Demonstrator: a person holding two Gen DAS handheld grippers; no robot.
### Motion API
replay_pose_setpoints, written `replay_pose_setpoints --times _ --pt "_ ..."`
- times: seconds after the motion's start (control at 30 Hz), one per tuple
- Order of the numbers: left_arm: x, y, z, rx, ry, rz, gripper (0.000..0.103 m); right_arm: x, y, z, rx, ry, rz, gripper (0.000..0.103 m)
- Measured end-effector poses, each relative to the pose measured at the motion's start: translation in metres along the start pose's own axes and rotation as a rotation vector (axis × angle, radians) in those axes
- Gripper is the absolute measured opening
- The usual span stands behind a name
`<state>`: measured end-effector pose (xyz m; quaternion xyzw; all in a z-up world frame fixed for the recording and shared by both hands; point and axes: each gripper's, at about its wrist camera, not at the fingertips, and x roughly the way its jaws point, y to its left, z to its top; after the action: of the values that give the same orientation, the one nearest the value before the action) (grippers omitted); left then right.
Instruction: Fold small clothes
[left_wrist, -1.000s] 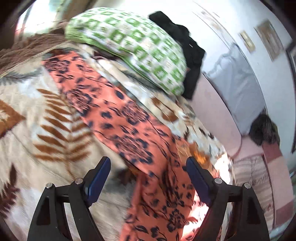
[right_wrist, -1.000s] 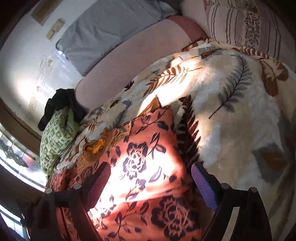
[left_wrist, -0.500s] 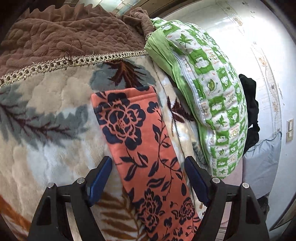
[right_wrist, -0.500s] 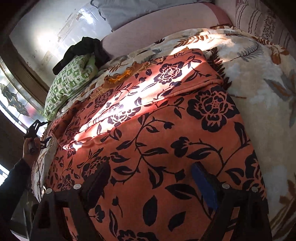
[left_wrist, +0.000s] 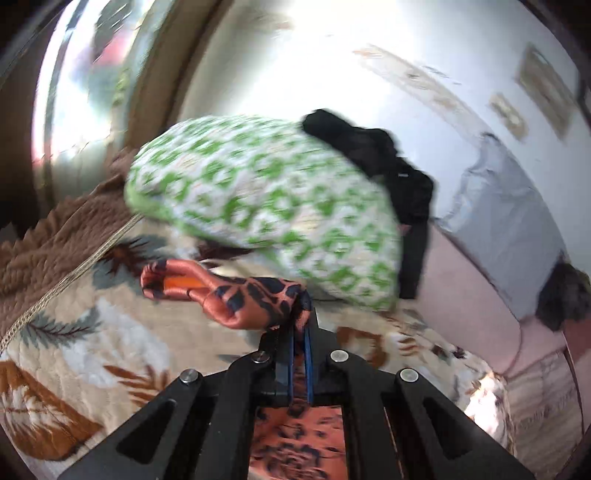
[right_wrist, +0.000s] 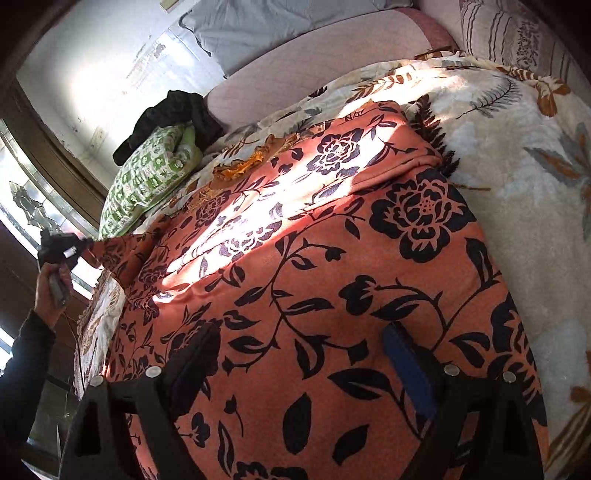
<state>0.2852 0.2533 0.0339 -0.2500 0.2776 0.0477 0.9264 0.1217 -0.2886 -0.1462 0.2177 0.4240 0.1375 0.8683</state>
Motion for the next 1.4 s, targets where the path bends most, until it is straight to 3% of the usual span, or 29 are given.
replay_pose_setpoints --times 0.13,0.2,0.23,0.3,0.33,0.37,0.43,0.5,0.6,0.7,0.87,0.97,1.03,1.07,1.1,1.13,1.2,1.27,1.33,1.4 --pt "-0.038 -0.156 -0.042 0.249 0.009 -0.243 0.004 -0.006 -0.007 -0.001 0.049 -0.015 0.044 0.092" --pt "-0.034 -0.218 -0.085 0.322 0.096 -0.347 0.006 -0.01 -0.011 -0.001 0.072 -0.018 0.062 0.092" --pt "-0.023 -0.245 -0.11 0.362 0.177 -0.383 0.008 -0.012 -0.012 -0.001 0.082 -0.02 0.07 0.092" --pt "0.01 -0.283 -0.168 0.453 0.356 -0.392 0.026 -0.014 -0.016 -0.001 0.102 -0.014 0.088 0.092" --pt "0.028 -0.292 -0.201 0.508 0.444 -0.357 0.057 -0.016 -0.018 -0.001 0.111 -0.01 0.098 0.092" --pt "0.05 -0.292 -0.228 0.554 0.54 -0.302 0.065 -0.018 -0.019 -0.001 0.121 -0.013 0.104 0.092" --pt "0.071 -0.269 -0.262 0.547 0.651 -0.187 0.061 -0.022 -0.022 0.0 0.143 -0.011 0.117 0.092" --pt "0.067 -0.232 -0.261 0.462 0.65 -0.156 0.061 -0.03 -0.026 0.001 0.162 -0.024 0.122 0.092" --pt "0.042 -0.176 -0.232 0.372 0.545 -0.104 0.063 -0.044 -0.036 0.008 0.227 -0.065 0.15 0.093" --pt "0.027 -0.122 -0.204 0.312 0.431 -0.01 0.074 -0.053 -0.038 0.022 0.282 -0.099 0.192 0.093" --pt "0.042 -0.054 -0.186 0.198 0.391 0.103 0.075 -0.039 -0.035 0.083 0.334 -0.11 0.31 0.093" --pt "0.068 -0.034 -0.202 0.215 0.478 0.186 0.075 -0.01 -0.042 0.127 0.42 -0.09 0.4 0.095" --pt "0.064 -0.034 -0.206 0.263 0.426 0.18 0.077 0.021 -0.051 0.145 0.452 -0.047 0.413 0.099" --pt "0.063 -0.037 -0.205 0.28 0.429 0.189 0.077 0.036 -0.06 0.146 0.467 -0.025 0.338 0.099" --pt "0.059 -0.038 -0.203 0.276 0.427 0.188 0.077 0.053 -0.073 0.139 0.516 0.023 0.209 0.099" --pt "0.052 -0.038 -0.198 0.266 0.411 0.176 0.076 0.066 -0.085 0.13 0.567 0.071 0.172 0.098" --pt "0.034 -0.04 -0.186 0.276 0.322 0.155 0.076 0.054 -0.081 0.131 0.522 0.021 0.2 0.097" --pt "0.026 -0.042 -0.178 0.292 0.264 0.146 0.076 0.038 -0.069 0.136 0.462 -0.005 0.163 0.098" --pt "0.042 -0.04 -0.186 0.322 0.334 0.156 0.076 0.027 -0.053 0.148 0.385 -0.031 0.19 0.098" --pt "0.07 -0.029 -0.205 0.363 0.45 0.244 0.077 0.024 -0.042 0.158 0.335 -0.032 0.26 0.098"
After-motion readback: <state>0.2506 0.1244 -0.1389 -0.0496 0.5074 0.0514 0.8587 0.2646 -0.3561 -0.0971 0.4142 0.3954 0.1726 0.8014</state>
